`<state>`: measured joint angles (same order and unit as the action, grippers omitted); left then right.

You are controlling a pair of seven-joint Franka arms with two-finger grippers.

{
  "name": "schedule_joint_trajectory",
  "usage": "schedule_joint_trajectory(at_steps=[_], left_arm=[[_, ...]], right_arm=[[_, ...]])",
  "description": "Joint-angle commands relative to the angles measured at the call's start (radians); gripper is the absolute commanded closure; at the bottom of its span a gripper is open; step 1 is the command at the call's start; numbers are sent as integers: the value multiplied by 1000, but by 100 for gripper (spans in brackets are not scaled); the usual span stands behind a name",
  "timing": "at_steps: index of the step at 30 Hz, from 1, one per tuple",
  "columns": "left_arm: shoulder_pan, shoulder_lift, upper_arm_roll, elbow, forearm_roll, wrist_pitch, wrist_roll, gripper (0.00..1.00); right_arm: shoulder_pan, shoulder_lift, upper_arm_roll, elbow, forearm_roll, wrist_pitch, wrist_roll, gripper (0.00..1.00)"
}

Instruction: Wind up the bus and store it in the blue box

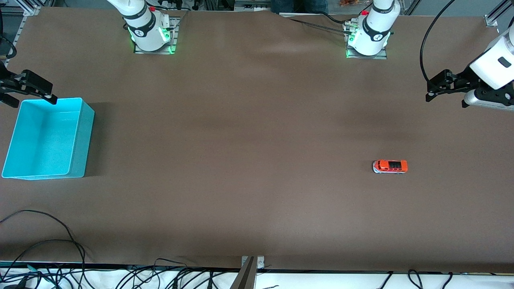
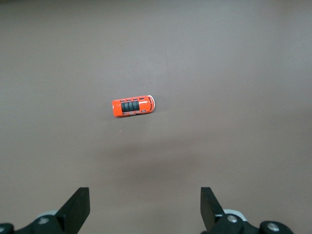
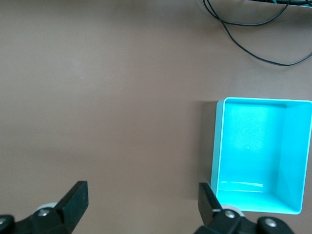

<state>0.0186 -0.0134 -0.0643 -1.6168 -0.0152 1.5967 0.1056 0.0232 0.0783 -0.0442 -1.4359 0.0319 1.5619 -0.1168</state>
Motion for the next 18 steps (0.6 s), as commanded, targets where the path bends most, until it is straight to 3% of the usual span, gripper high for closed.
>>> schedule_joint_trajectory(at_steps=[1,18], left_arm=[[1,16,-3,37,-22,-26,-7,0],[1,16,-11,35,-14,-26,-7,0]], right_arm=[[-3,-5,4,14,-10,-19,0,0],[-5,-18,4,14,-12,-19,0,0]])
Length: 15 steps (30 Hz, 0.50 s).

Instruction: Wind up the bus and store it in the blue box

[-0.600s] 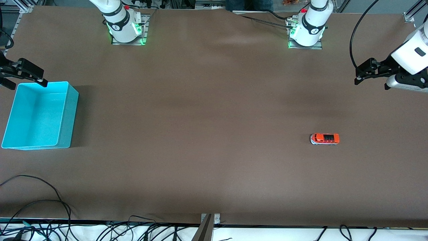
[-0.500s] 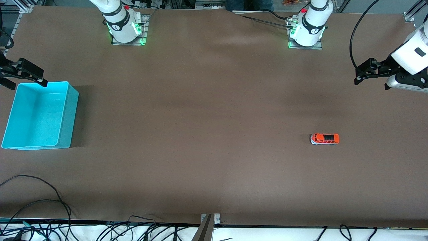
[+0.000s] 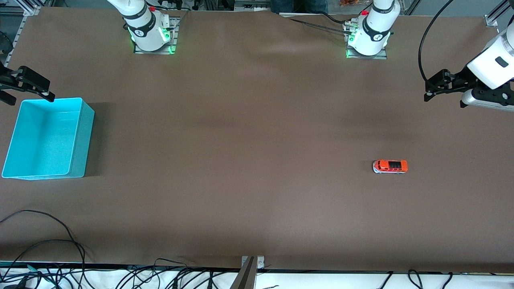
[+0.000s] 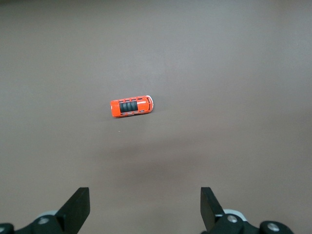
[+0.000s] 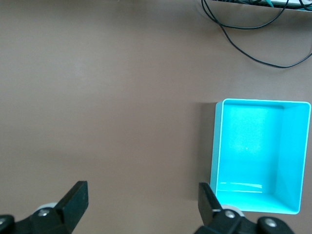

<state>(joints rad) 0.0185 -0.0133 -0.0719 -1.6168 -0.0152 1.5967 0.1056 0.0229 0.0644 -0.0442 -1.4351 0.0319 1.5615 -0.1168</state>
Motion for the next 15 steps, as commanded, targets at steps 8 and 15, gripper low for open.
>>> schedule_joint_trajectory(at_steps=[8,15], left_arm=[[1,18,-20,34,-11,-26,-7,0],[1,18,-25,34,-11,-26,-15,0]], right_arm=[[-4,-2,0,13,-12,-18,0,0],[-4,-3,-2,13,-12,-17,0,0]])
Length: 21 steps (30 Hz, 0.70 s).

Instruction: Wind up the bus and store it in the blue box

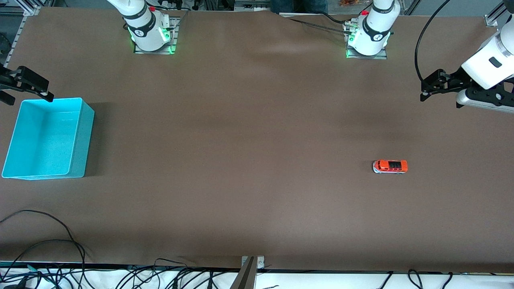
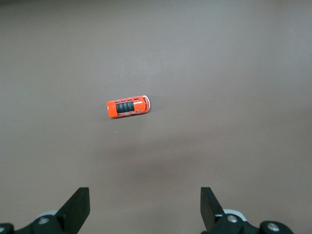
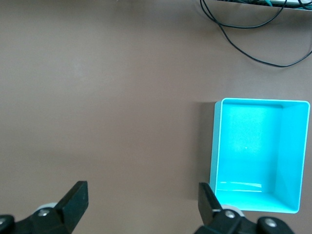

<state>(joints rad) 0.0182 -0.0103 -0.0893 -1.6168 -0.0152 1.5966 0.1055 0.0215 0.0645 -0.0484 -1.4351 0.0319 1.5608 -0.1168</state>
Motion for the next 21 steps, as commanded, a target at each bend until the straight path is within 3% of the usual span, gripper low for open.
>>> schedule_joint_trajectory(at_steps=[1,21], left_arm=[[0,16,-7,34,-11,-26,-23,0],[-6,29,-24,37,17,-26,-61,0]], right_arm=[[-3,-2,2,13,-10,-16,0,0],[-3,6,5,13,-35,-7,0,0]])
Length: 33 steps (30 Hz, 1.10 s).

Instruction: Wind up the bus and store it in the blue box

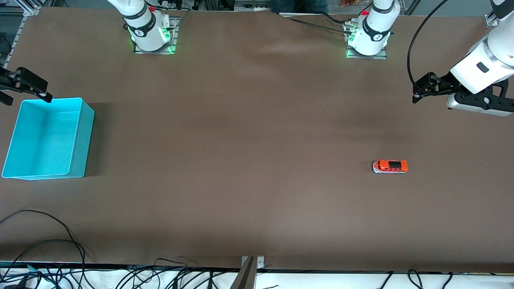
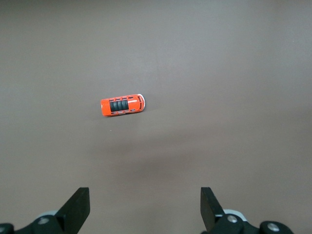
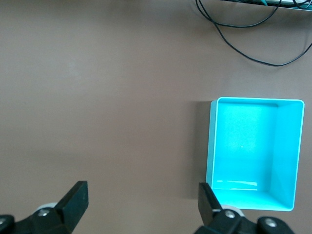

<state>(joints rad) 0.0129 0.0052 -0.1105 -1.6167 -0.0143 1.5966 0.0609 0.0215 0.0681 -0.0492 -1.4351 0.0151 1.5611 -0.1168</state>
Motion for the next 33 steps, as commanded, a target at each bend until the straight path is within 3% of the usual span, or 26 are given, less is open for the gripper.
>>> schedule_joint_trajectory(at_steps=[1,33], left_arm=[[-1,13,-3,37,16,-26,-15,0],[10,25,3,38,40,-18,60,0]], right_arm=[[-3,2,6,13,-20,-7,0,0],[-3,4,5,13,-20,-4,2,0]])
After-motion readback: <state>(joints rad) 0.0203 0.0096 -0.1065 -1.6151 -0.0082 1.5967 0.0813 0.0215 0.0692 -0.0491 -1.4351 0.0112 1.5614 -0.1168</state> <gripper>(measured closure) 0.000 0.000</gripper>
